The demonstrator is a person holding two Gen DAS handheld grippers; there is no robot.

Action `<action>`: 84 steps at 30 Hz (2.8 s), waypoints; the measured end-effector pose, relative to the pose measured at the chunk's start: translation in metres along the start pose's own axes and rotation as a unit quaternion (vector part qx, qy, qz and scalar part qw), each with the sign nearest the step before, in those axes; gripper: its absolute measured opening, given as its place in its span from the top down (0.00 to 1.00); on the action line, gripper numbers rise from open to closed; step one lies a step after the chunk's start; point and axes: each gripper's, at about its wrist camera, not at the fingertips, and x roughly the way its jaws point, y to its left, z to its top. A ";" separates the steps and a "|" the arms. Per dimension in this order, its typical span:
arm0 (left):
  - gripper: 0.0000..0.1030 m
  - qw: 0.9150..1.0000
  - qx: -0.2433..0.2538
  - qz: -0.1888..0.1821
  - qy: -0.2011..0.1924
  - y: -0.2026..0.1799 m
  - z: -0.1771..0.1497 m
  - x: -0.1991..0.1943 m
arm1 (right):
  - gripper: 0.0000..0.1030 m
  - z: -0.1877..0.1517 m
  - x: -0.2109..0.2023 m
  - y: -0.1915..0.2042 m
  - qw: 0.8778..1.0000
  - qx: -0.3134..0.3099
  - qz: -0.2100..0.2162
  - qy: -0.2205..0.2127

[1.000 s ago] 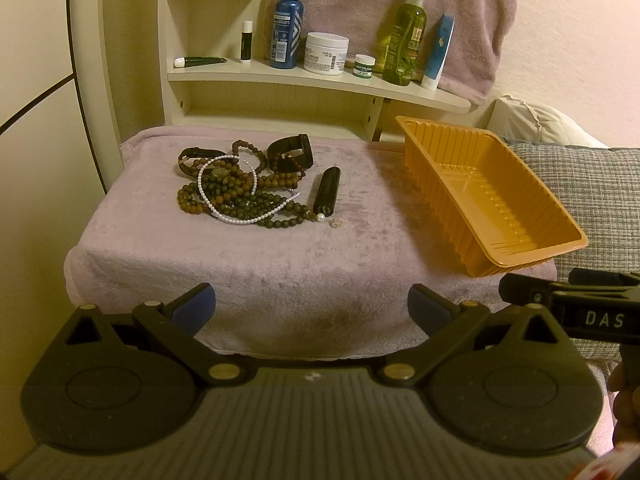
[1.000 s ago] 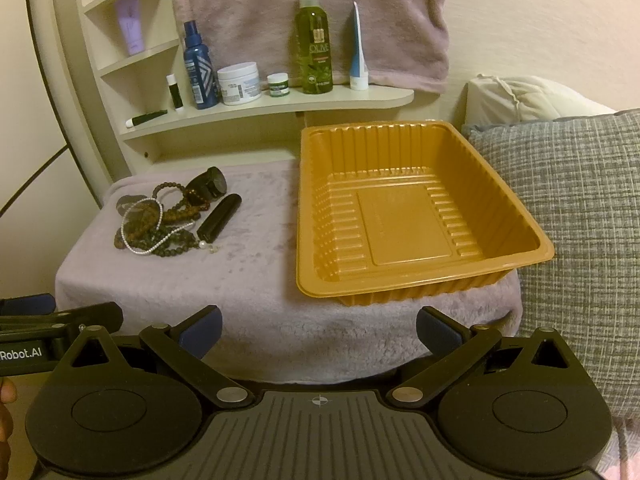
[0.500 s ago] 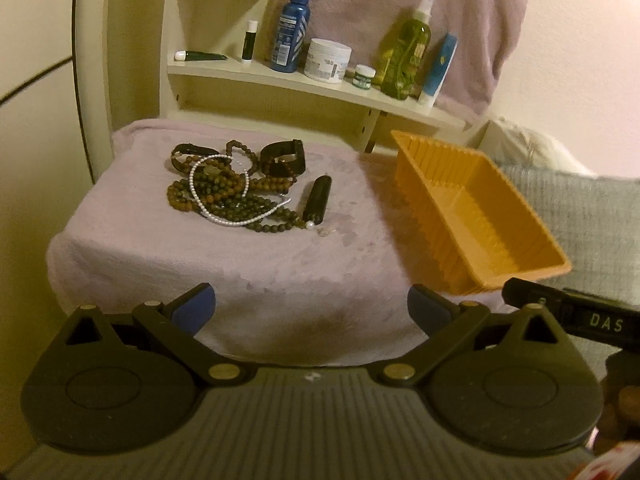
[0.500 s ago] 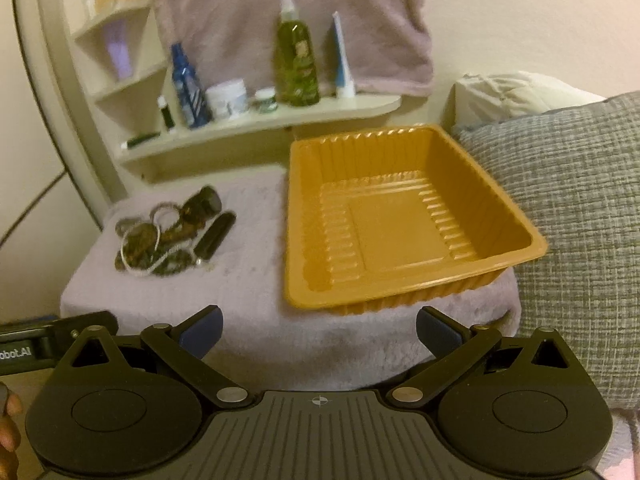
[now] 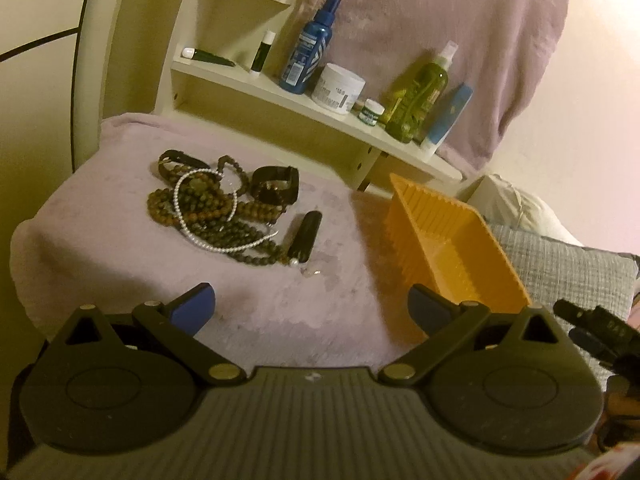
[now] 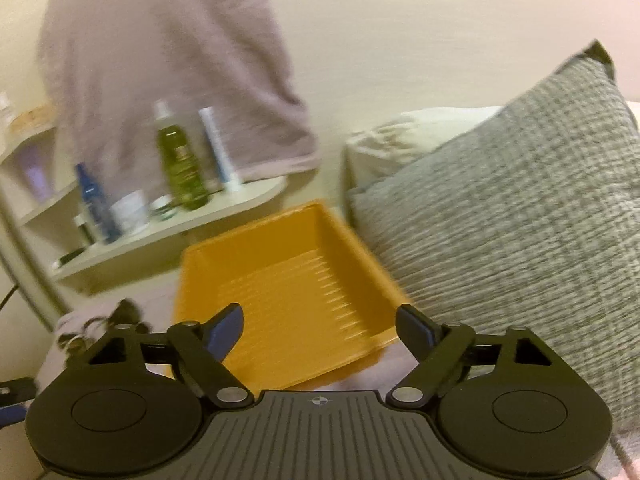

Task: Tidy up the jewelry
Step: 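Move the right gripper to the orange tray and close on its rim, then grasp a dark bead strand with the left gripper while the right gripper holds the tray rim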

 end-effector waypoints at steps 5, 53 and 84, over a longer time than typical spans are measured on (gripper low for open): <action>0.01 1.000 0.012 0.004 -0.001 -0.007 0.000 0.009 | 0.41 0.003 0.025 -0.038 0.999 0.030 -0.010 0.006; 0.42 0.948 0.309 0.069 0.024 0.011 0.007 0.083 | 0.91 0.007 0.055 0.020 0.995 -0.092 -0.037 0.007; 0.98 0.831 0.548 0.080 0.051 0.016 0.018 0.093 | 0.95 0.008 0.056 0.033 0.993 -0.109 -0.035 0.011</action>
